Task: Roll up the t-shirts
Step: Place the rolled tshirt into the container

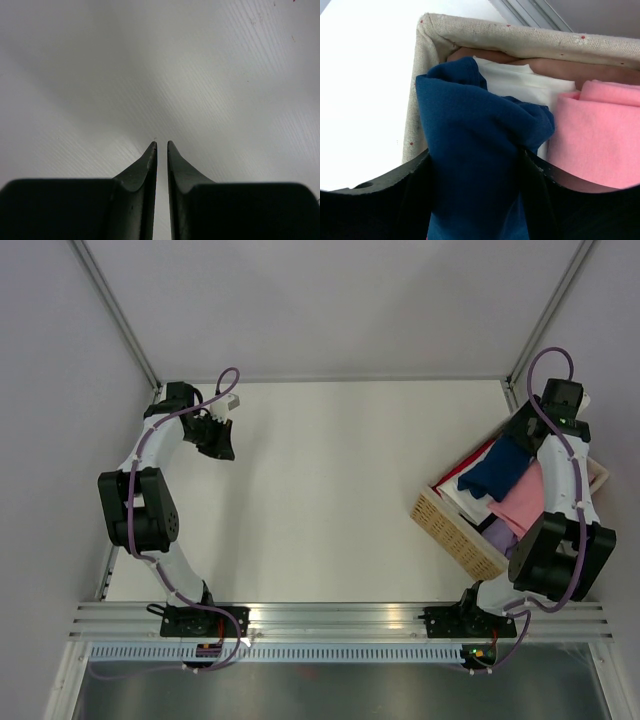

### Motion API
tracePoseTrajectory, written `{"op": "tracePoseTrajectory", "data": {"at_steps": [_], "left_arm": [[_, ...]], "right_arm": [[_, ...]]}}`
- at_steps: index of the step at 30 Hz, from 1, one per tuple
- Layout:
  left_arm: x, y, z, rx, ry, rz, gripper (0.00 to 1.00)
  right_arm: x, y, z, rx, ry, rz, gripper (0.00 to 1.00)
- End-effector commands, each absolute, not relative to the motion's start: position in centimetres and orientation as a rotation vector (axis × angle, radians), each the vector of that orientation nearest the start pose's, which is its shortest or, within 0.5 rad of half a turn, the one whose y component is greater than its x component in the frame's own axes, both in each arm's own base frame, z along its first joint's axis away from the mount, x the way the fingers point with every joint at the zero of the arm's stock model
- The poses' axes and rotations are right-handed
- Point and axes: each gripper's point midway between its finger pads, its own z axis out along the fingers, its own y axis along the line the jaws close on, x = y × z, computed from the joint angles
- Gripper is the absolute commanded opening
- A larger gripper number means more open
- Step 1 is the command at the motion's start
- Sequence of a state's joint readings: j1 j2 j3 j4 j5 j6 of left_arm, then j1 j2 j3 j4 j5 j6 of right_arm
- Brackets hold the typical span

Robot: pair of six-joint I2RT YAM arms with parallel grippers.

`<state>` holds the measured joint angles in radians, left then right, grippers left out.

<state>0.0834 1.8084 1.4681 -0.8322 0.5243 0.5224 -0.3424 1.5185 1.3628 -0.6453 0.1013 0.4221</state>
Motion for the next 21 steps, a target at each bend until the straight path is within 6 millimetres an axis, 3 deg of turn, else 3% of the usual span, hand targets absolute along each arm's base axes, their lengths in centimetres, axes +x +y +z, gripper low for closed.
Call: {"op": "tracePoseTrajectory", "data": {"at_steps": [1, 2, 3, 6, 14, 18, 19, 21], "left_arm": [[40.6, -3.4, 12.4, 0.738, 2.431, -0.465, 0.17], [40.6, -3.4, 12.4, 0.736, 2.431, -0.469, 0.17], [40.6, -3.4, 12.4, 0.736, 2.430, -0.468, 0.18], [40.5, -3.6, 12.4, 0.735, 2.428, -0.480, 0.18], [40.4, -3.6, 12.7, 0.738, 2.421, -0.482, 0.18], [40.4, -3.6, 12.9, 0.740, 2.418, -0.479, 0.18], [40.4, -3.6, 13.0, 0.739, 2.415, -0.480, 0.18], [40.3, -3.6, 13.0, 0.742, 2.416, -0.478, 0.18]], "right_arm": [[38.6, -12.7, 21.2, 0.895, 2.094, -0.026, 0.68], [38.2, -12.7, 21.0, 0.910, 2.093, -0.035, 0.70], [37.8, -12.8, 21.1, 0.934, 2.083, -0.042, 0.80], [36.8, -13.1, 21.5, 0.945, 2.061, -0.079, 0.87], [33.6, -12.3, 24.7, 0.901, 2.036, -0.112, 0.90], [30.7, -10.9, 25.5, 0.919, 2.020, -0.080, 0.85], [30.1, -10.6, 24.7, 0.944, 2.028, -0.070, 0.83], [29.3, -9.8, 24.7, 0.946, 2.020, -0.033, 0.67]]}}
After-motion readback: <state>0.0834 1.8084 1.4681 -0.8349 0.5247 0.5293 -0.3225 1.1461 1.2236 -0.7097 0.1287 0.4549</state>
